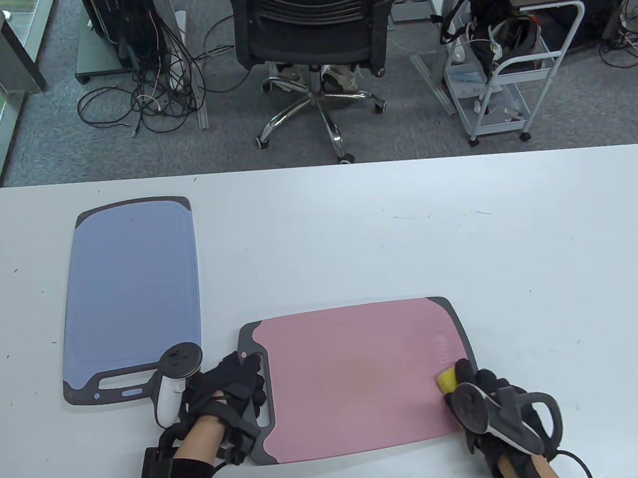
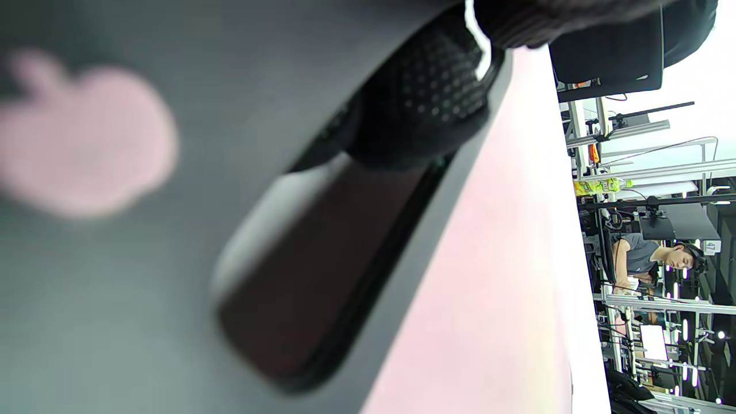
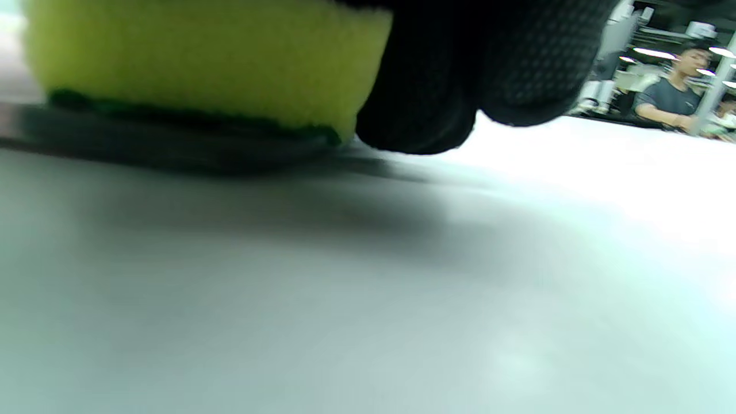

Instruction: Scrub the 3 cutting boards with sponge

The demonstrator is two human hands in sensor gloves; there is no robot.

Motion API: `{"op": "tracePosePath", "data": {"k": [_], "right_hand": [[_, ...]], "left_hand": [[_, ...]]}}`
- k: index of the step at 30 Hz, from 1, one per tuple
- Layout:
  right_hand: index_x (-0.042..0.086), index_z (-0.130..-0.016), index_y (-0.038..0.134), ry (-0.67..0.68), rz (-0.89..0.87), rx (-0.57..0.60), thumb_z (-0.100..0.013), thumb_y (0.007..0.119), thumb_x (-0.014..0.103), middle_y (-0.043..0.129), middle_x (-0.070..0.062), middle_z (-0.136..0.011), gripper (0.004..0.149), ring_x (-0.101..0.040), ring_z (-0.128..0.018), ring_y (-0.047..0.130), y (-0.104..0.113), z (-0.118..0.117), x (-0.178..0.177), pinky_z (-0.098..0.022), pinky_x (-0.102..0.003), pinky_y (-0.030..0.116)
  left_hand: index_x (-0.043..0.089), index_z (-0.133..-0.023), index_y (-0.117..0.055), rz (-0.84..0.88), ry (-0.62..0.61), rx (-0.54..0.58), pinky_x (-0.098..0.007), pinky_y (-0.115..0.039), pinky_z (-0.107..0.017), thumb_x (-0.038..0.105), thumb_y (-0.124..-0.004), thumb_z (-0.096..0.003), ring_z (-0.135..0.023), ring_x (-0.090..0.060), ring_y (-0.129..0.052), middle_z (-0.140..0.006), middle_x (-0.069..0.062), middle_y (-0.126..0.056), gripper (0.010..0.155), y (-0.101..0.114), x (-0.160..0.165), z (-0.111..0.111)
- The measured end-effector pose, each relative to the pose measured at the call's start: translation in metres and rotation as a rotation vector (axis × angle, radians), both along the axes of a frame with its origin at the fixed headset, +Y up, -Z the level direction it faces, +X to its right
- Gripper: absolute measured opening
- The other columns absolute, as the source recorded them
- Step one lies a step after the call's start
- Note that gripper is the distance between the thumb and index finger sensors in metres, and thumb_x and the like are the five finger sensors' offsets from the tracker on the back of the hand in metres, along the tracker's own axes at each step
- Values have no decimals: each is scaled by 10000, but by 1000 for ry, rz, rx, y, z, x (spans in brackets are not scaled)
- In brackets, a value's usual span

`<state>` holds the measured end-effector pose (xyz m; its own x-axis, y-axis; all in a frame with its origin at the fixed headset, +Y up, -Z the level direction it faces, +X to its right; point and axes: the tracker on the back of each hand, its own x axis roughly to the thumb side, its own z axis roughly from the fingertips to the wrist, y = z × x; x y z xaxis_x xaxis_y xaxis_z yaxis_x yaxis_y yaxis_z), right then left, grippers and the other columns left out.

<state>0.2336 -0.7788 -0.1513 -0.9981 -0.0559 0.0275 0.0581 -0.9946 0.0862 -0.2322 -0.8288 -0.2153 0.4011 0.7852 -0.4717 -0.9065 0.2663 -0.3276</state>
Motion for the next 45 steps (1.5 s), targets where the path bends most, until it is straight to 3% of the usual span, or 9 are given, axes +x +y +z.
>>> {"op": "tracePosePath", "data": {"k": [3,9,15,21,28,31,35,42,45], "right_hand": [[93,-1021,620,67,44,-13,-474,695,514,794,-151,-793,694,-253,-532,904,2,-5,-31,-455,-455,787],[108,-1025,598,556,45,25,-468,679,534,786,-131,-797,705,-228,-541,899,9,0,-191,-467,-441,791],[151,-1034,580,744,38,62,-466,666,551,766,-107,-815,699,-212,-551,884,11,8,-263,-479,-431,782],[170,-1034,586,566,88,82,-462,658,553,776,-89,-820,693,-205,-552,892,7,2,-171,-471,-429,791],[150,-1032,609,63,33,-5,-465,684,543,789,-111,-799,695,-222,-535,899,1,-2,-6,-455,-439,791],[110,-1020,622,44,1,-13,-469,703,524,809,-133,-784,694,-238,-519,909,1,-6,3,-445,-448,794],[97,-1013,627,241,34,17,-471,690,532,811,-133,-768,698,-217,-514,910,4,-11,-63,-443,-432,802],[136,-1033,592,740,20,60,-471,673,556,790,-116,-785,706,-201,-527,894,10,7,-247,-462,-422,795],[147,-1036,581,791,42,65,-474,662,563,782,-107,-792,704,-194,-535,889,12,12,-275,-470,-418,792]], "left_hand": [[133,-945,-663,2,-2,-1,-261,-1016,-281,545,-686,-568,-375,-17,-1088,-682,40,-948,559,0,0,0],[131,-948,-661,12,-4,-3,-267,-1016,-285,540,-685,-567,-381,-23,-1090,-687,35,-947,560,0,0,0],[130,-949,-660,13,-5,-3,-268,-1016,-286,539,-686,-566,-382,-26,-1091,-688,32,-947,561,0,0,0],[128,-951,-658,20,-7,-6,-271,-1016,-289,537,-687,-567,-385,-29,-1091,-690,29,-946,562,0,0,0],[132,-948,-661,2,-3,1,-263,-1015,-281,543,-683,-567,-376,-19,-1088,-683,38,-947,560,0,0,0],[135,-945,-663,-11,0,6,-257,-1014,-276,546,-682,-567,-371,-13,-1086,-679,42,-947,559,0,0,0],[135,-945,-663,-10,0,4,-258,-1014,-276,548,-683,-567,-370,-14,-1086,-678,44,-947,560,0,0,0],[133,-948,-661,5,-3,-1,-264,-1015,-282,544,-687,-565,-378,-20,-1089,-684,39,-947,562,0,1,1],[132,-949,-660,16,-4,-7,-270,-1016,-286,541,-690,-567,-382,-26,-1091,-688,34,-947,561,0,0,0]]}}
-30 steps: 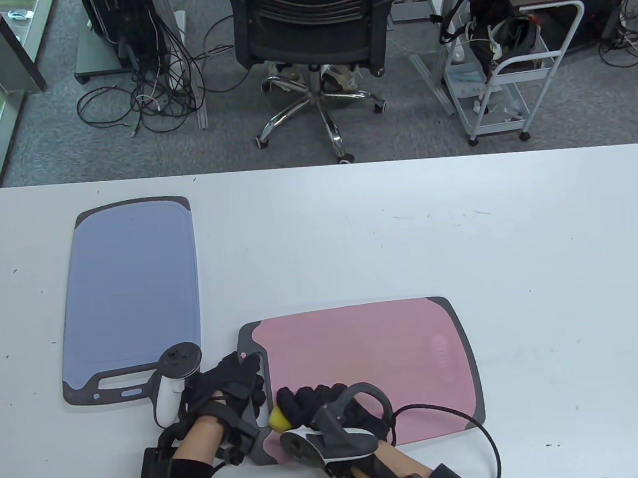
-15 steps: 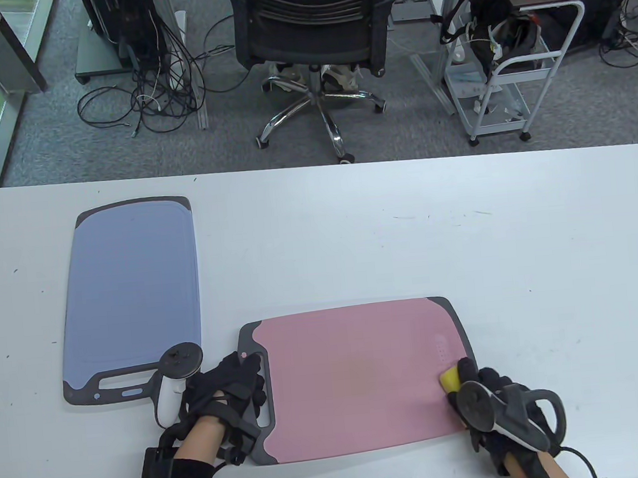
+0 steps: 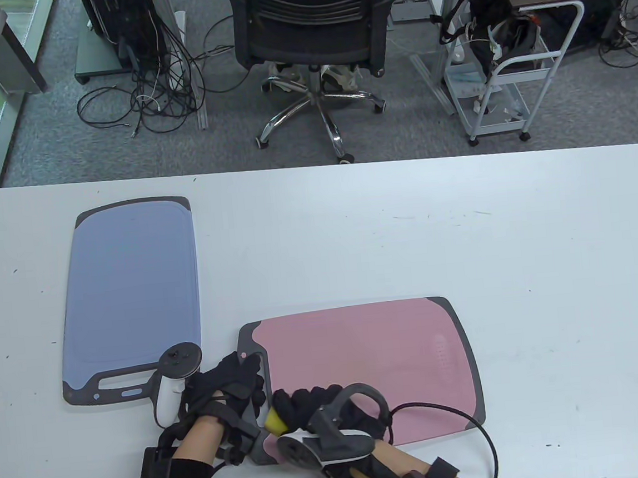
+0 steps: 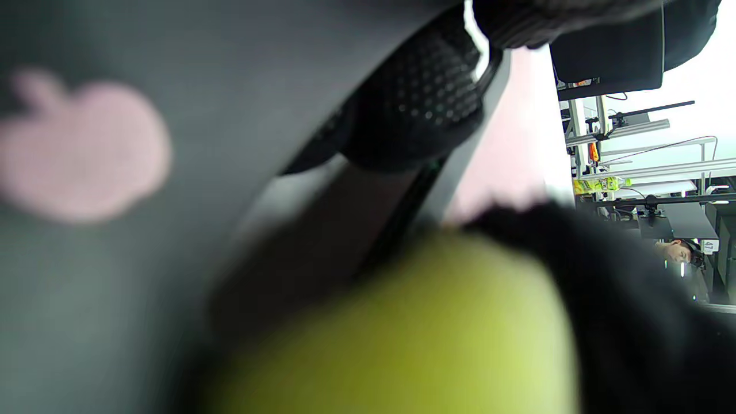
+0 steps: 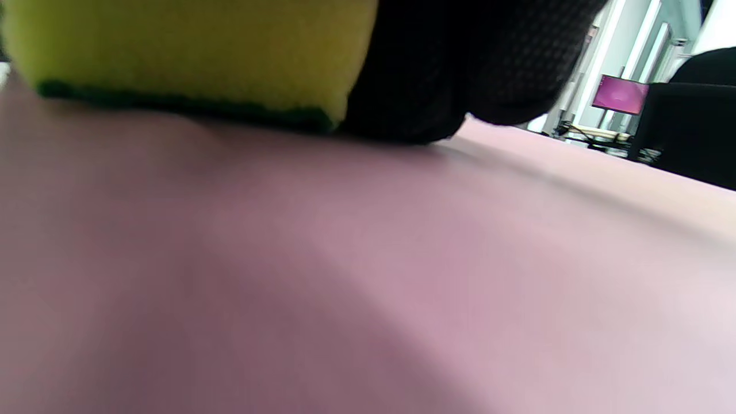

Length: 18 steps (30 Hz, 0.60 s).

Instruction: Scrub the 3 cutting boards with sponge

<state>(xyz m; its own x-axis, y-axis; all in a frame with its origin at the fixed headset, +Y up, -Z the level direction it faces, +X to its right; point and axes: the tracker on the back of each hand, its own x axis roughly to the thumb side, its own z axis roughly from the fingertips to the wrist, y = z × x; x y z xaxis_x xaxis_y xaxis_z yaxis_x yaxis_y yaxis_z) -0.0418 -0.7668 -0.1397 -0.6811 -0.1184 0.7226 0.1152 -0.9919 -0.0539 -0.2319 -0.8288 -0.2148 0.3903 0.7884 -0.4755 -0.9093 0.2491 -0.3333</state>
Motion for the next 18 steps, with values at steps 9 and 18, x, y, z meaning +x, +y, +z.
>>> {"op": "tracePosePath", "data": {"k": [9,18], "right_hand": [[178,-1034,593,-362,-2,-24,-460,672,563,788,-91,-797,696,-196,-532,896,-5,-16,149,-457,-421,798],[89,-1013,643,-738,-39,-50,-470,713,518,816,-153,-765,697,-236,-505,910,-9,-16,257,-437,-449,797]], "left_hand": [[131,-950,-660,0,-1,1,-269,-1016,-287,541,-688,-567,-382,-27,-1091,-687,34,-947,561,1,0,0],[134,-943,-668,-29,-2,11,-257,-1018,-270,551,-684,-568,-367,-13,-1091,-674,44,-952,560,1,0,-1]]}}
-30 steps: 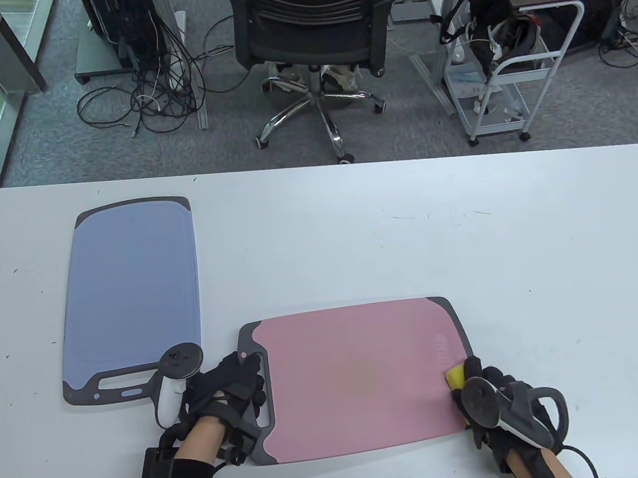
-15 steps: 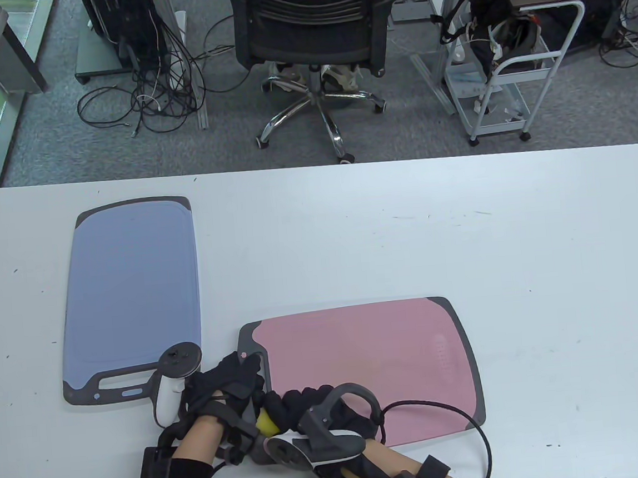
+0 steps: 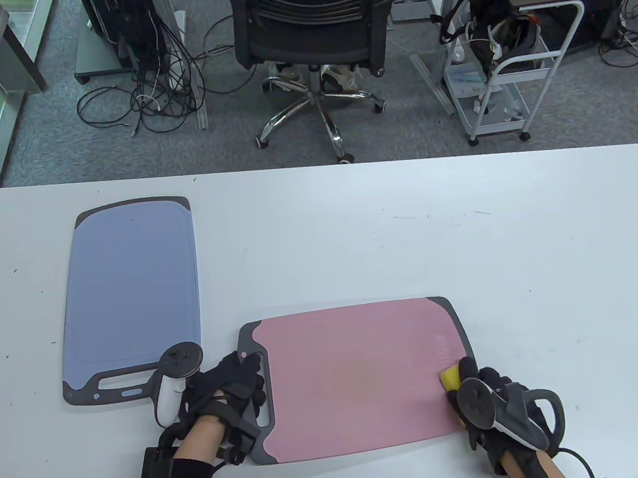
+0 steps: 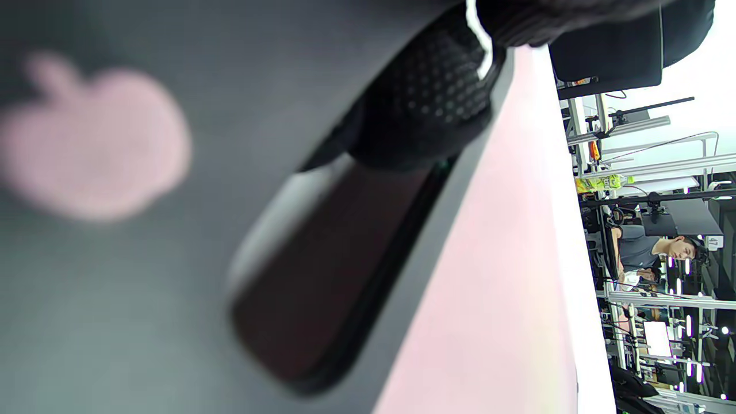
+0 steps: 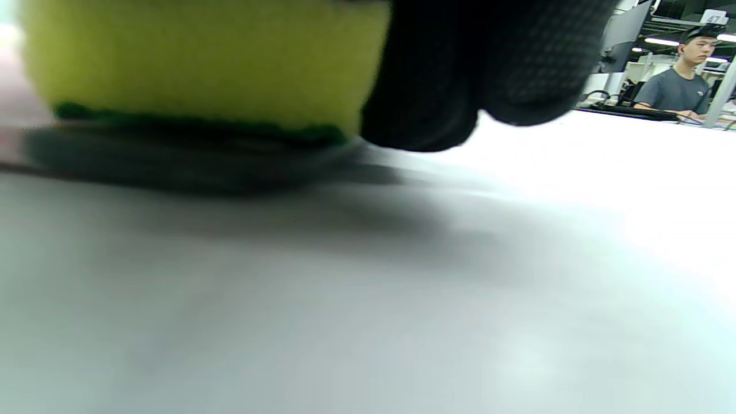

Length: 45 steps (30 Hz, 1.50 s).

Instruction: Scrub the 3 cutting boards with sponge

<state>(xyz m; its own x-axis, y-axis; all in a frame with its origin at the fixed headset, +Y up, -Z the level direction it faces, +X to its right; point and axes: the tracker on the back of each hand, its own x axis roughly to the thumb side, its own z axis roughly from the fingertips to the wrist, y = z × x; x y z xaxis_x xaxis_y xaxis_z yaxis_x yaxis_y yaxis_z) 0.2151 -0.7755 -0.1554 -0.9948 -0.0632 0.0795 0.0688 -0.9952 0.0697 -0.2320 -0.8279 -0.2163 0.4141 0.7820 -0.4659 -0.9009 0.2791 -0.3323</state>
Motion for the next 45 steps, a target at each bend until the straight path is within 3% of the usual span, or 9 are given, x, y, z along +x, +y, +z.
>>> {"op": "tracePosePath", "data": {"k": [8,11,16,23,27,30,39,42,45], "right_hand": [[120,-1025,602,626,12,33,-468,675,555,795,-119,-774,710,-199,-516,896,9,14,-212,-454,-421,798],[137,-1024,609,747,4,50,-464,677,560,800,-113,-776,705,-199,-517,898,11,29,-258,-456,-421,799],[164,-1028,606,673,38,52,-457,684,557,799,-99,-790,698,-204,-528,904,11,23,-229,-457,-429,799],[152,-1032,597,191,69,-20,-461,680,542,798,-113,-795,697,-223,-526,904,4,10,-42,-454,-442,794],[140,-1030,607,3,0,-45,-465,698,542,801,-115,-786,700,-225,-518,904,1,11,22,-448,-442,793],[87,-1015,624,72,20,-37,-466,705,525,809,-149,-765,707,-229,-507,909,1,8,-5,-444,-448,796],[111,-1024,592,710,54,81,-471,657,557,794,-117,-764,713,-187,-506,893,6,19,-236,-452,-416,800],[123,-1021,595,718,44,68,-465,663,558,795,-112,-760,710,-186,-504,892,7,20,-262,-452,-418,798],[163,-1032,586,697,33,52,-461,668,562,785,-95,-788,702,-187,-522,891,9,18,-247,-458,-422,796]], "left_hand": [[131,-947,-661,13,-5,-3,-264,-1017,-279,545,-686,-568,-376,-22,-1092,-682,38,-949,562,0,0,0],[131,-947,-661,16,-6,-4,-265,-1017,-279,543,-688,-566,-377,-24,-1092,-681,37,-950,562,0,0,0],[128,-950,-658,28,-9,-8,-272,-1017,-285,540,-688,-567,-383,-30,-1093,-687,31,-948,564,0,0,0],[132,-944,-665,7,-4,-2,-262,-1018,-275,546,-686,-569,-372,-20,-1092,-678,40,-951,559,0,0,-1],[133,-946,-664,20,-12,-11,-262,-1017,-280,550,-680,-572,-377,-20,-1091,-679,42,-951,560,-1,0,-3],[135,-948,-663,25,-12,-15,-265,-1016,-282,551,-679,-573,-378,-20,-1090,-680,44,-951,560,-1,0,-4],[129,-954,-658,42,-14,-18,-276,-1015,-293,540,-685,-570,-391,-33,-1093,-690,34,-949,563,-2,0,-4],[128,-953,-661,38,-11,-14,-278,-1015,-290,537,-689,-568,-388,-36,-1094,-687,31,-951,562,-2,-1,-4],[129,-953,-661,37,-10,-13,-276,-1015,-290,538,-689,-567,-385,-34,-1093,-684,33,-952,563,-2,-1,-3]]}}
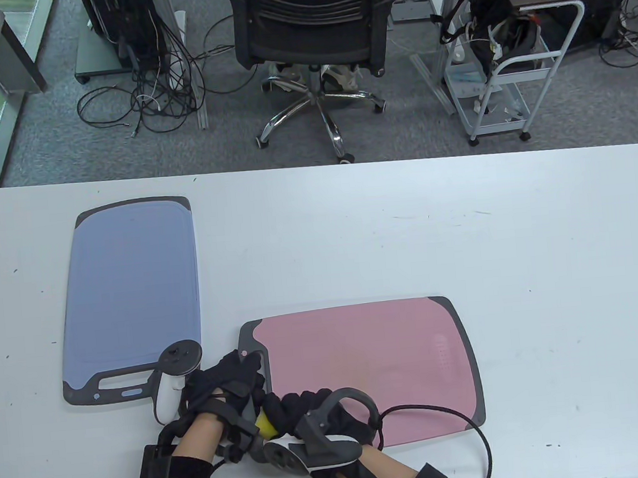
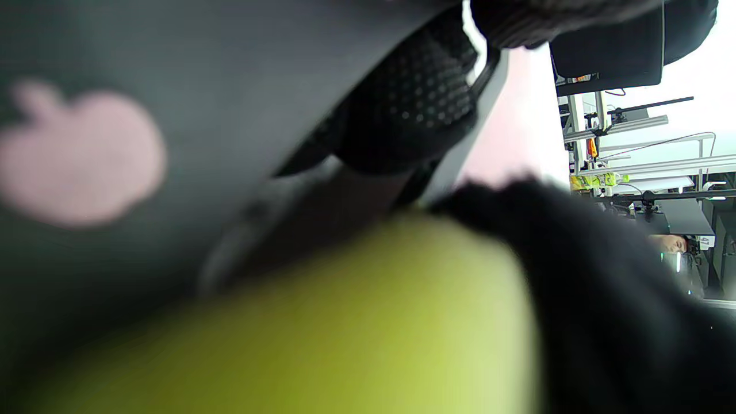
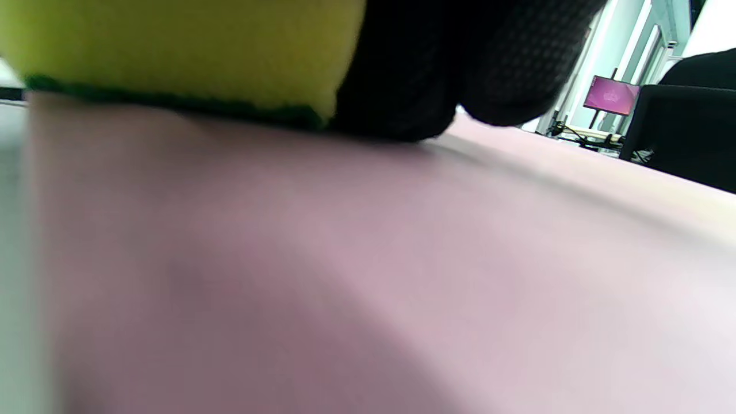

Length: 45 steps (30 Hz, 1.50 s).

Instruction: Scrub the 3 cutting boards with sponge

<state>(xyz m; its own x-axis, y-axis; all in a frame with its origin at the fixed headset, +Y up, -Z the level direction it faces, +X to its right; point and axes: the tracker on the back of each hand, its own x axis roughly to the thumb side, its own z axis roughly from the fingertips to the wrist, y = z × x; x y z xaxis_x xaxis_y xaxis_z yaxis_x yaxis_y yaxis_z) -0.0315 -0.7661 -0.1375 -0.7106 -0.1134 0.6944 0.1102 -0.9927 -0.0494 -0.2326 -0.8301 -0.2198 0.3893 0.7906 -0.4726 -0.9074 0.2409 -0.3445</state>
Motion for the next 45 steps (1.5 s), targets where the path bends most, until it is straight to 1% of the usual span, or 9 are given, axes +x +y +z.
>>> {"op": "tracePosePath", "data": {"k": [5,8,12,15,22,25,29,36,45], "right_hand": [[162,-1034,578,-227,76,10,-460,655,558,789,-93,-795,702,-195,-522,901,-5,-6,107,-455,-423,801],[157,-1031,598,-470,-45,-86,-454,701,543,786,-116,-786,701,-211,-514,890,-9,-6,192,-451,-441,788],[137,-1024,615,-596,-32,-64,-460,694,547,798,-115,-769,702,-196,-500,895,-11,-2,239,-439,-428,797],[92,-1012,619,-521,-7,-48,-466,690,532,805,-138,-752,705,-206,-490,902,-11,-3,213,-434,-433,801],[93,-1003,623,-68,-48,-22,-460,677,569,822,-110,-713,724,-162,-446,902,-5,14,52,-413,-396,816],[83,-997,628,28,-32,-13,-452,678,591,844,-99,-672,747,-140,-411,916,-3,25,4,-384,-378,835],[114,-1015,594,49,38,26,-443,679,615,841,-58,-663,765,-119,-405,919,-6,26,-3,-380,-364,842],[136,-1025,580,-94,52,8,-429,676,612,831,-61,-682,769,-136,-417,915,-9,15,92,-386,-379,834],[138,-1031,574,-529,76,-101,-429,683,592,825,-73,-725,761,-174,-455,914,-10,1,269,-416,-410,818]], "left_hand": [[130,-951,-663,-11,1,4,-271,-1014,-285,540,-689,-567,-380,-29,-1092,-681,37,-953,563,0,0,0],[132,-950,-663,-31,4,15,-264,-1012,-279,544,-685,-567,-373,-22,-1089,-677,42,-951,563,0,1,1],[134,-950,-663,-37,6,15,-259,-1010,-276,549,-682,-569,-371,-16,-1086,-675,47,-949,563,0,2,1],[136,-949,-664,-39,6,15,-258,-1010,-276,550,-682,-569,-370,-15,-1085,-674,50,-949,562,0,1,1],[137,-942,-668,-61,14,28,-254,-1012,-259,550,-687,-569,-346,-16,-1085,-652,54,-953,557,1,3,2],[136,-941,-671,-60,16,29,-254,-1012,-258,548,-687,-569,-344,-15,-1085,-652,53,-953,556,1,3,2],[135,-944,-667,-40,14,24,-268,-1012,-263,544,-689,-569,-355,-29,-1089,-658,41,-952,556,1,2,2],[132,-943,-670,-33,8,17,-273,-1015,-264,541,-690,-570,-358,-34,-1095,-659,37,-955,554,2,2,2],[136,-948,-669,-27,15,8,-264,-1013,-265,549,-689,-570,-354,-27,-1091,-660,48,-955,560,2,1,2]]}}
